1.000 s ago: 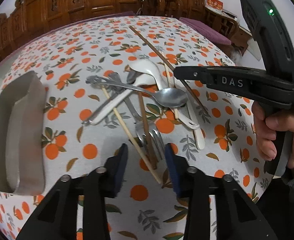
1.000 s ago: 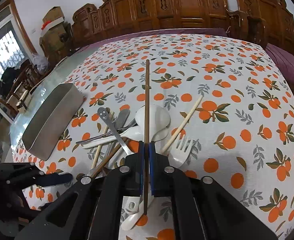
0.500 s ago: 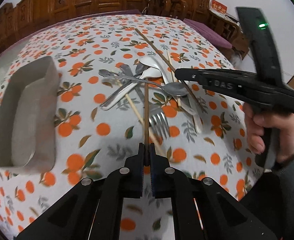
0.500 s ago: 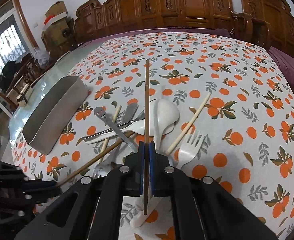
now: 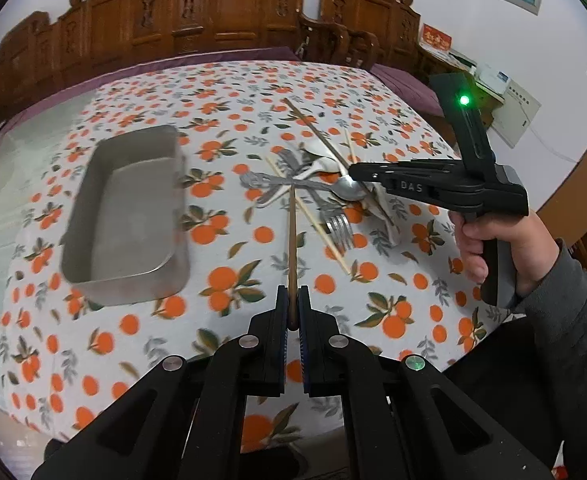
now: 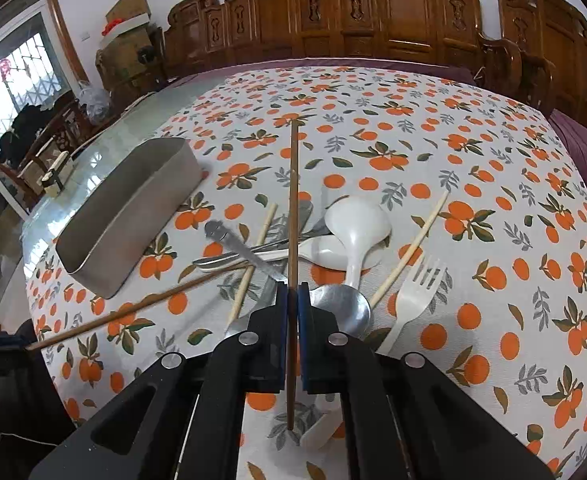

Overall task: Organize utensils
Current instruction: 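Carry the chopstick into the metal tray and open the left tool while the right tool holds its chopstick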

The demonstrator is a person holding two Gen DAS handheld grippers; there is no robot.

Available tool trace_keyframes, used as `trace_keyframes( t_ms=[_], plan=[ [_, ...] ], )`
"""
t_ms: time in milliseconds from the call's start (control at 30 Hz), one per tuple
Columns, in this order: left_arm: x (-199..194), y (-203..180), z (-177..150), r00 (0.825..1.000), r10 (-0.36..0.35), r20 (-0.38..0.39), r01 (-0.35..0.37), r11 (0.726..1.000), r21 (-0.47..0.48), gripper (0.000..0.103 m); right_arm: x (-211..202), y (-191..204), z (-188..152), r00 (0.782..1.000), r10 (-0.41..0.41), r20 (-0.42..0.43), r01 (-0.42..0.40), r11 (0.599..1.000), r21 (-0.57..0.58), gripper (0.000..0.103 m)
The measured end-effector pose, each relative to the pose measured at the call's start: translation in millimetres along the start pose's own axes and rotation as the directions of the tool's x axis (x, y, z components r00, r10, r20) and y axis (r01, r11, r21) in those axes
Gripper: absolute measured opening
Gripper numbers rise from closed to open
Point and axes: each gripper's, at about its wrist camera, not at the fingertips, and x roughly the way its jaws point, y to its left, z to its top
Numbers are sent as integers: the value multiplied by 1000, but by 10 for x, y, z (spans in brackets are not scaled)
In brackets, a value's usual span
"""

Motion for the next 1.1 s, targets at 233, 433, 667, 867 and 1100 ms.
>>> trace_keyframes(
  t_ms=[233,433,667,867,1100],
  plan=[
    [-294,142,-3,998,18,58,-17,1000,-21,4,-30,132,24,1000,16,11,-16,1000,-23,6],
    [-497,277,92,990,75,116,-72,997,-32,4,-61,318,27,1000,23,19,-22,998,-66,6],
    [-544,608,137,979,153,133,-143,987,-76,4,-99,477,45,999,40,23,-38,995,-89,6],
    [-446,896,160,972,205,118,-192,975,-108,4,-148,665,70,998,58,32,-54,992,-111,6],
    [-172,1124,271,961,262,89,-254,963,-86,4,-69,860,136,1000,31,7,-30,991,-133,6]
  ],
)
